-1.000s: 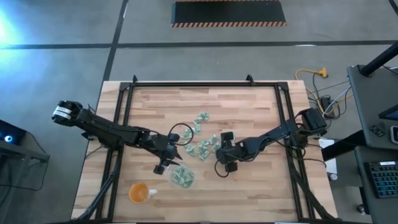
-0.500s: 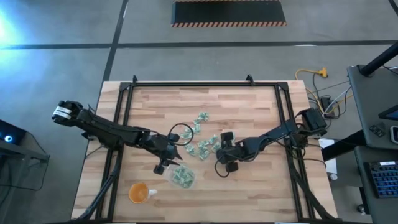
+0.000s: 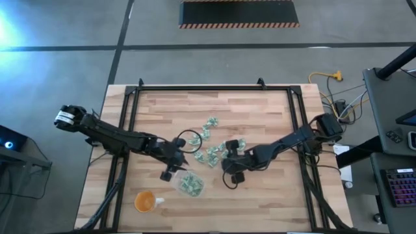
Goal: Pick and place Stevia / Truvia into bins
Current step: Put the stevia packet into the transparent container
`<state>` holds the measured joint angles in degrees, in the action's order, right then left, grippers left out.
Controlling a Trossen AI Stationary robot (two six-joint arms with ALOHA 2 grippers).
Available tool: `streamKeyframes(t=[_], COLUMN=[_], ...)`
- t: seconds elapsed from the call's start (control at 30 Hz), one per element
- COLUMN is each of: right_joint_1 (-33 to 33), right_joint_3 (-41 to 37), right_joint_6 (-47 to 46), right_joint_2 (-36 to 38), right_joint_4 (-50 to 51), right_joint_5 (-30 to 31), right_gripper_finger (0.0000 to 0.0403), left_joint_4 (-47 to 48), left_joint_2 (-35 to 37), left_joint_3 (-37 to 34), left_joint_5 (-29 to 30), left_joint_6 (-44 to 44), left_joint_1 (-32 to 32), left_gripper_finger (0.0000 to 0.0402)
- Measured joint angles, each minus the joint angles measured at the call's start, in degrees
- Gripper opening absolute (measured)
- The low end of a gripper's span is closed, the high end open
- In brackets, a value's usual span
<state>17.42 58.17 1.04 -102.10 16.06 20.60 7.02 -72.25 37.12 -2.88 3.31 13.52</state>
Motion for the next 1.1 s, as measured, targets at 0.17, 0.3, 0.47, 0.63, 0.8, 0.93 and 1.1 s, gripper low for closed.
streamKeyframes(t=[0.17, 0.3, 0.47, 0.63, 0.8, 0.93, 1.1], right_joint_1=[1.94, 3.3, 4.01, 3.95, 3.96, 3.56, 2.45], right_joint_3=[3.51, 4.22, 3.23, 3.08, 3.66, 6.08, 8.35], right_joint_6=[2.06, 5.13, 10.14, 11.61, 13.77, 15.43, 15.12], right_joint_2=[-0.02, -0.02, -0.44, -3.05, -8.94, -12.87, -14.75], right_joint_4=[-1.91, -9.96, -24.14, -34.95, -42.83, -42.86, -42.92], right_joint_5=[0.0, -0.02, -2.71, -13.34, -17.06, -16.02, -15.83], right_gripper_finger=[0.0009, 0.0009, 0.0009, 0.0009, 0.0009, 0.0009, 0.0009], left_joint_4=[5.53, 9.12, 9.1, 9.03, 9.02, 9.08, 10.02], left_joint_2=[0.0, 0.02, 0.04, 0.07, 0.07, 0.07, 0.07], left_joint_3=[0.0, 0.13, 0.15, 0.57, 0.39, 0.25, 0.24], left_joint_5=[7.14, 10.99, 13.15, 20.77, 30.99, 35.12, 35.18], left_joint_6=[-1.93, -4.44, -4.44, -3.89, -3.82, -3.82, -3.82], left_joint_1=[0.0, -0.02, 0.0, 0.0, -0.01, -0.02, -0.01], left_gripper_finger=[0.0103, 0.0103, 0.0103, 0.0103, 0.0103, 0.0103, 0.0103])
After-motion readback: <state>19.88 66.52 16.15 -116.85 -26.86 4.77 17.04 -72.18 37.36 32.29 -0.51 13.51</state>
